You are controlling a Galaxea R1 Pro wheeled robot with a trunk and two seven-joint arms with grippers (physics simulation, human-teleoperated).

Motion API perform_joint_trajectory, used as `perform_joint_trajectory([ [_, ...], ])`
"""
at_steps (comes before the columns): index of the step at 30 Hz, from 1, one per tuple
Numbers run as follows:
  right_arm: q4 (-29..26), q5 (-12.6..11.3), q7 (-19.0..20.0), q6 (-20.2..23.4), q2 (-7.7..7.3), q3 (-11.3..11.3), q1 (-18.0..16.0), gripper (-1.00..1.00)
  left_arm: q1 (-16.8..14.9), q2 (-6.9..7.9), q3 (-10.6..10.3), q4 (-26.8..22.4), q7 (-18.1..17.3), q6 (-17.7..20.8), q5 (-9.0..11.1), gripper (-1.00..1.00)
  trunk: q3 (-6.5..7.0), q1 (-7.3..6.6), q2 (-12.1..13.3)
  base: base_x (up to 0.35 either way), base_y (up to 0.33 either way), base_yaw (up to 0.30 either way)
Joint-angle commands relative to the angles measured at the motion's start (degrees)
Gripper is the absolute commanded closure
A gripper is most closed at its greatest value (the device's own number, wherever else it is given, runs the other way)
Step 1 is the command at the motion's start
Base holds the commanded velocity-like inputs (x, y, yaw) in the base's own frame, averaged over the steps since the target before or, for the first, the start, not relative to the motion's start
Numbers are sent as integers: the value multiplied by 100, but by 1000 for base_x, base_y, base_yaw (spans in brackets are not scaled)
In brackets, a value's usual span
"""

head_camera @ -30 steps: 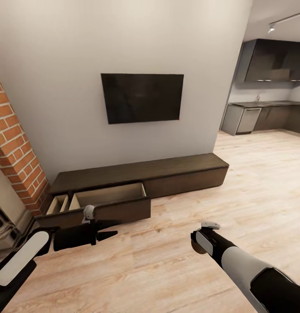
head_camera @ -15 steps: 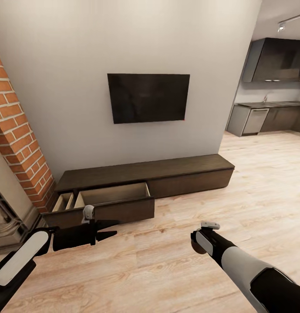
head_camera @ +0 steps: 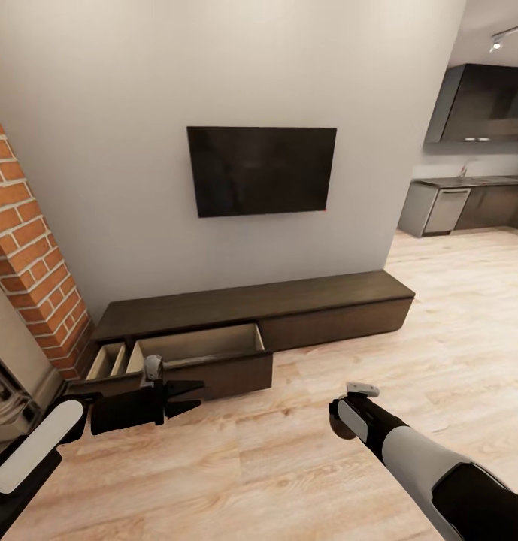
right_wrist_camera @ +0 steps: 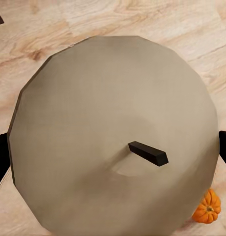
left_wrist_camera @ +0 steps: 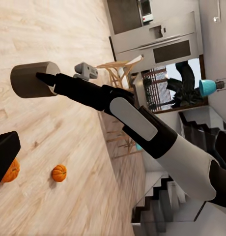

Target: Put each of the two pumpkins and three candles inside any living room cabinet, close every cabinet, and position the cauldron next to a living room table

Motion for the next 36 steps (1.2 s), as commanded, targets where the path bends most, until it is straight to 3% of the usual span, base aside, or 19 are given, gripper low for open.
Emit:
perform_joint_trajectory([
  [1, -17, -46, -32, 49, -5, 50, -4, 100, -6, 4, -8, 4, -48, 1, -33, -100, -6, 3, -4, 292, 139, 0],
  [4, -13, -88, -33, 175, -16, 49, -4, 100, -6, 4, -8, 4, -48, 1, -33, -100, -6, 3, -4, 221, 134, 0],
  [9, -137, -121, -31, 1175, 3, 10, -4, 100, -6, 4, -8, 4, -48, 1, -33, -100, -6, 3, -4, 63, 44, 0],
  [16, -1613, -125, -279, 2257, 2, -10, 1, 100, -6, 18, -1, 3, -62, 3, -33, -100, -6, 3, -4, 6, 4, 0],
  [22, -2234, -159, -873, 2452, 11, -20, 4, 100, -6, 22, 1, -3, -65, 10, -40, -100, -6, 3, -4, 0, 0, 0],
  [30, -2308, -161, -1011, 2631, 80, -32, 5, 100, -6, 22, 3, -13, -66, 6, -46, -100, -6, 3, -4, 0, 0, 0],
  [34, -2345, -181, -1016, 3108, 91, -278, 5, 100, -6, 20, -1, -14, -66, 4, -42, -100, -6, 3, -4, 1, 0, 0],
  [36, -2527, -184, -1017, 3349, 86, -511, 5, 100, -1, 24, 0, -10, -66, 5, -47, -100, -6, 3, -4, 38, 0, 0],
])
